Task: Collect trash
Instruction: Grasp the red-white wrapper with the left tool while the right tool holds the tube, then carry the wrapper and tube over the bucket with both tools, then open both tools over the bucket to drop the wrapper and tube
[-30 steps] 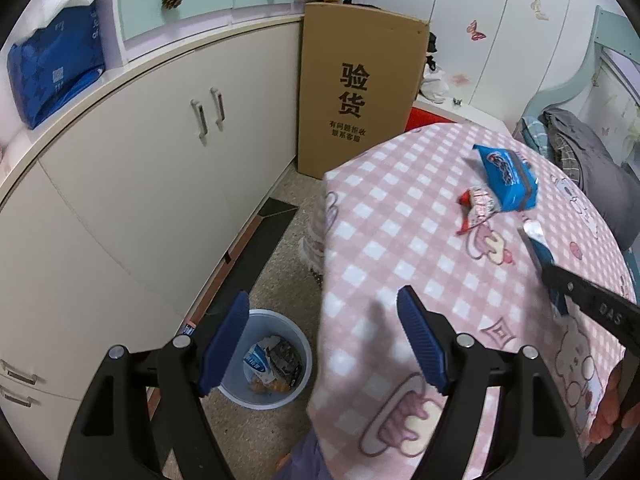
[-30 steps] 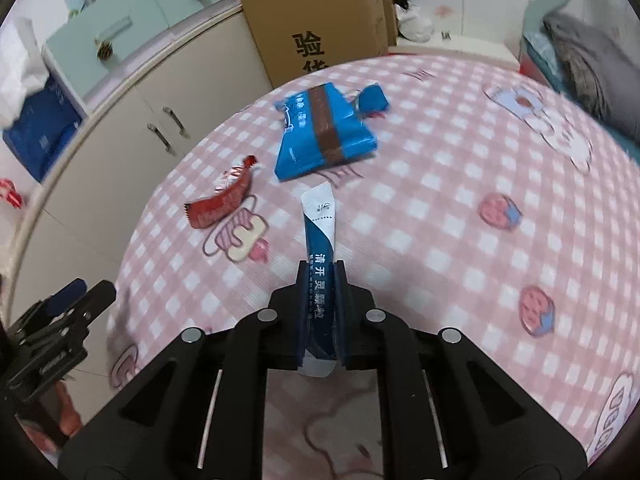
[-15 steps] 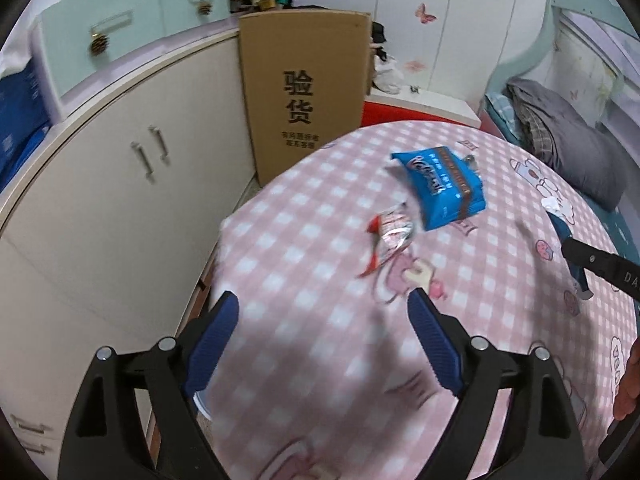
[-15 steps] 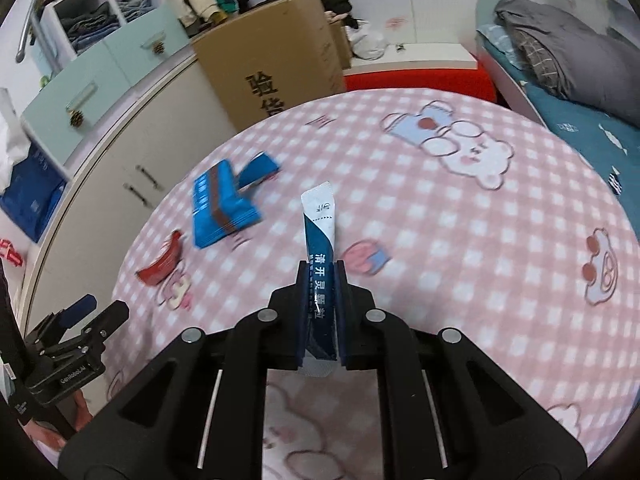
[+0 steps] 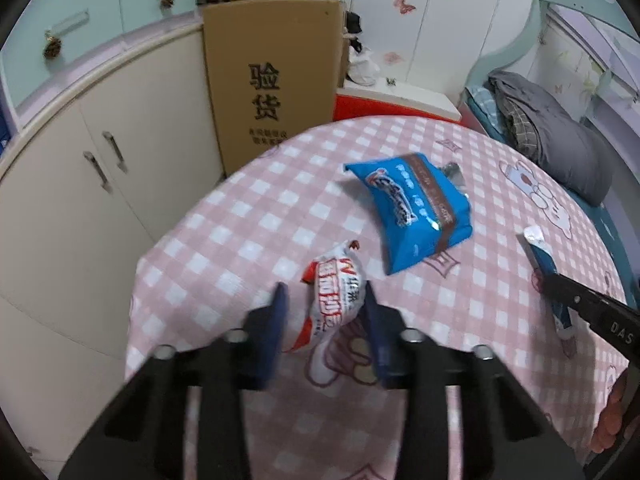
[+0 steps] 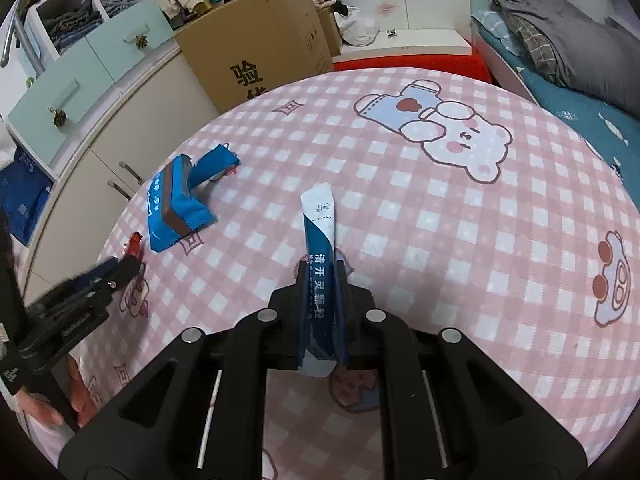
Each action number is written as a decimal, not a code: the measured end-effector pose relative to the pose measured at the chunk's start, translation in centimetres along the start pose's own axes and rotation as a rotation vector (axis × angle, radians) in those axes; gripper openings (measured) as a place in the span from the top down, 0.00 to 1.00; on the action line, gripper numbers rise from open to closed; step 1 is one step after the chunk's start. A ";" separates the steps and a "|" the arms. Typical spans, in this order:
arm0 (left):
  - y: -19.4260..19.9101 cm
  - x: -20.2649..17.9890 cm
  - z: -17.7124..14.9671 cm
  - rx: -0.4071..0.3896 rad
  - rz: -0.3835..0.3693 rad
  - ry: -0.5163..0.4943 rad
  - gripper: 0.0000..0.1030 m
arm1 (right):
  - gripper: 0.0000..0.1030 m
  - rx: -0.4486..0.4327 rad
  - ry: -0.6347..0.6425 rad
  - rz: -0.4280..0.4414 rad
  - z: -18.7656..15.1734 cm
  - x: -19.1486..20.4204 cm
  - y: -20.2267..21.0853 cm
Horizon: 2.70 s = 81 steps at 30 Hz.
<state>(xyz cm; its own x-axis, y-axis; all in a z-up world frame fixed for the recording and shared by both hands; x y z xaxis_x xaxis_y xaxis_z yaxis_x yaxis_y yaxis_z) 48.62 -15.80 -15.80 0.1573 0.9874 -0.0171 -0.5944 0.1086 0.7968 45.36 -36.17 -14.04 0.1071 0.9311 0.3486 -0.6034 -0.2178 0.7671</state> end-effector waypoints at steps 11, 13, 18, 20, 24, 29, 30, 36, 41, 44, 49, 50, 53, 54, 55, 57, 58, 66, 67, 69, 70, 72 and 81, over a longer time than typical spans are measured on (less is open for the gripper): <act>1.6 2.2 -1.6 0.000 -0.006 0.033 0.81 | 0.88 0.004 0.007 -0.007 -0.5 1.0 0.2; 2.2 2.7 -2.2 0.000 -0.005 0.043 0.81 | 0.88 -0.008 0.007 -0.020 -0.5 1.3 0.5; 3.6 4.3 -3.1 -0.011 0.017 0.065 0.81 | 0.88 -0.023 0.038 -0.018 -0.8 3.0 1.4; 4.3 5.3 -3.4 -0.017 0.028 0.086 0.81 | 0.88 -0.024 0.046 -0.018 -1.1 3.9 1.5; 5.3 6.8 -3.6 -0.025 0.047 0.108 0.81 | 0.88 -0.008 0.080 0.000 -1.9 6.4 1.3; 6.9 9.1 -4.5 -0.036 0.066 0.135 0.81 | 0.88 0.006 0.121 0.036 -3.1 10.0 1.1; 7.1 9.4 -4.7 -0.035 0.070 0.137 0.81 | 0.88 0.007 0.128 0.042 -3.3 10.6 1.0; 8.6 12.3 -6.4 -0.038 0.101 0.174 0.81 | 0.88 0.024 0.192 0.085 -5.1 15.5 0.8; 9.6 15.3 -8.3 -0.031 0.131 0.219 0.81 | 0.88 0.044 0.257 0.117 -7.0 19.4 0.6; 10.0 16.9 -9.5 -0.021 0.143 0.251 0.81 | 0.88 0.059 0.319 0.138 -8.5 22.3 0.4; 10.5 20.1 -11.7 -0.005 0.167 0.303 0.81 | 0.88 0.087 0.384 0.177 -10.6 26.1 -0.1; 10.5 20.6 -12.0 -0.001 0.169 0.312 0.81 | 0.88 0.095 0.397 0.186 -11.1 26.8 -0.2; 10.3 22.3 -13.0 0.017 0.175 0.341 0.80 | 0.88 0.113 0.431 0.206 -12.1 28.9 -0.7; 10.1 22.6 -13.1 0.021 0.176 0.345 0.80 | 0.88 0.120 0.441 0.212 -12.4 29.6 -1.0; 10.0 22.8 -13.3 0.025 0.177 0.343 0.80 | 0.88 0.125 0.448 0.216 -12.7 30.1 -1.2; 9.8 23.2 -13.3 0.027 0.191 0.326 0.55 | 0.88 0.136 0.459 0.218 -13.1 30.9 -1.7; 9.9 23.4 -13.2 0.018 0.200 0.326 0.45 | 0.88 0.140 0.462 0.218 -13.1 31.1 -1.9; 11.0 24.7 -12.9 -0.015 0.249 0.281 0.39 | 0.88 0.179 0.482 0.216 -14.1 33.0 -3.6; 11.1 25.1 -13.0 -0.017 0.248 0.289 0.39 | 0.88 0.190 0.486 0.219 -14.4 33.4 -4.0; 11.2 26.1 -13.4 -0.012 0.251 0.309 0.39 | 0.88 0.224 0.497 0.223 -15.3 34.3 -5.0; 11.2 26.7 -13.7 -0.007 0.260 0.320 0.39 | 0.88 0.237 0.499 0.220 -15.7 34.7 -5.4; 10.9 27.9 -14.6 0.008 0.267 0.344 0.39 | 0.88 0.278 0.502 0.209 -16.9 35.2 -6.8; 9.7 32.1 -19.0 0.094 0.290 0.437 0.39 | 0.79 0.368 0.552 0.152 -20.1 36.5 -11.0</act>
<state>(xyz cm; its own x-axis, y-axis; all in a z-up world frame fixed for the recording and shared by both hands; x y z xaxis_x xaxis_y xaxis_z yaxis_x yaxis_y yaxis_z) 32.91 19.16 -20.05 -0.3579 0.9335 -0.0220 -0.4884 -0.1671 0.8565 40.04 6.09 -20.62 -0.4355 0.8739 0.2163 -0.2616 -0.3527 0.8984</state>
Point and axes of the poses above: each gripper's, at about its wrist camera, not at the fingertips, and y roughly against the way its jaws point, x to its left, z to its top, the point moved 10 cm from there along -y, roughly the way its jaws point, and after that the axes turned 3 degrees about z, right-handed, at the moved point
